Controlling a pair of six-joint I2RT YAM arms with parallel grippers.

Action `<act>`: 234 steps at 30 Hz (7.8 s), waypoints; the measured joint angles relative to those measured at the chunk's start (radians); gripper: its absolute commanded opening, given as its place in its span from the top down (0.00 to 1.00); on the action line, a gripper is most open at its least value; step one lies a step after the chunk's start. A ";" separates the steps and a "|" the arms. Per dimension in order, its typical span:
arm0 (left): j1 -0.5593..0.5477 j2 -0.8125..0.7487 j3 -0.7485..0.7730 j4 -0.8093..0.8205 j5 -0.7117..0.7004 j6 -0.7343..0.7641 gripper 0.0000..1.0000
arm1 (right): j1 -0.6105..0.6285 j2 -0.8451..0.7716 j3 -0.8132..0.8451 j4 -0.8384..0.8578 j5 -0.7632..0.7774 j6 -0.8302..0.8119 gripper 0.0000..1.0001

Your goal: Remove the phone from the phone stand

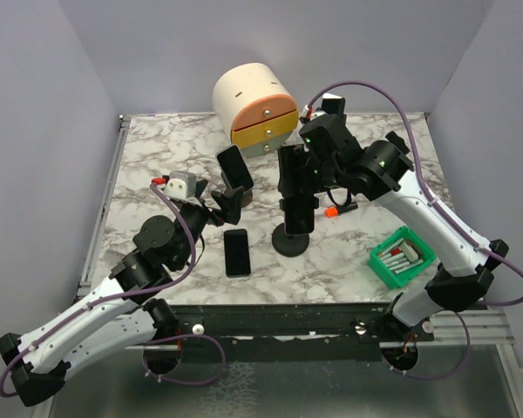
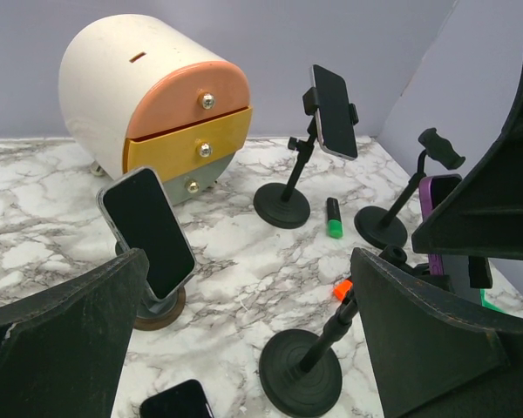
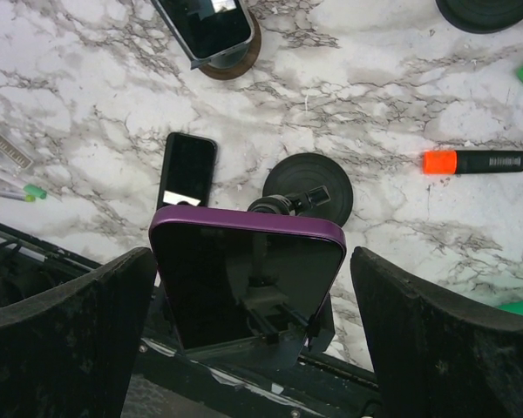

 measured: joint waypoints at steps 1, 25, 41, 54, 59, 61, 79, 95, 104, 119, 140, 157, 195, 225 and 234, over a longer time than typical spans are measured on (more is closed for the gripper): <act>0.000 0.000 0.000 0.000 0.000 -0.001 0.01 | 0.000 0.000 0.000 0.000 0.000 0.000 0.04; 0.000 0.004 0.000 0.000 0.000 -0.003 0.01 | 0.009 -0.018 -0.076 0.095 0.004 -0.004 0.47; 0.000 -0.012 -0.048 0.023 0.115 -0.025 0.06 | 0.046 -0.141 -0.256 0.289 0.068 -0.092 0.54; 0.000 0.068 -0.236 0.295 0.653 -0.237 0.28 | 0.046 -0.157 -0.282 0.316 0.068 -0.111 0.54; -0.006 0.217 -0.220 0.354 0.715 -0.273 0.34 | 0.047 -0.172 -0.302 0.332 0.068 -0.113 0.54; -0.007 0.235 -0.220 0.379 0.715 -0.280 0.37 | 0.047 -0.180 -0.310 0.335 0.068 -0.113 0.54; -0.033 0.351 -0.216 0.518 0.692 -0.317 0.87 | 0.050 -0.223 -0.349 0.362 0.068 -0.128 0.54; -0.042 0.374 -0.240 0.565 0.626 -0.329 1.00 | 0.050 -0.286 -0.422 0.415 0.067 -0.126 0.53; -0.045 0.374 -0.247 0.579 0.625 -0.338 0.99 | 0.050 -0.303 -0.443 0.430 0.066 -0.115 0.31; -0.041 0.351 -0.253 0.565 0.612 -0.368 0.98 | 0.050 -0.309 -0.447 0.398 0.051 -0.075 0.04; -0.038 0.343 -0.257 0.553 0.612 -0.407 0.69 | 0.050 -0.308 -0.448 0.452 0.059 -0.007 0.00; -0.037 0.316 -0.267 0.553 0.610 -0.407 0.61 | 0.050 -0.282 -0.448 0.432 0.075 0.020 0.05; -0.037 0.264 -0.282 0.533 0.605 -0.406 0.32 | 0.050 -0.239 -0.383 0.360 0.099 -0.049 0.22; -0.024 0.364 -0.087 0.463 0.494 -0.330 0.41 | 0.050 -0.237 -0.380 0.356 0.097 -0.050 0.52; -0.010 0.366 -0.087 0.463 0.510 -0.352 0.58 | 0.050 -0.237 -0.380 0.356 0.097 -0.050 0.52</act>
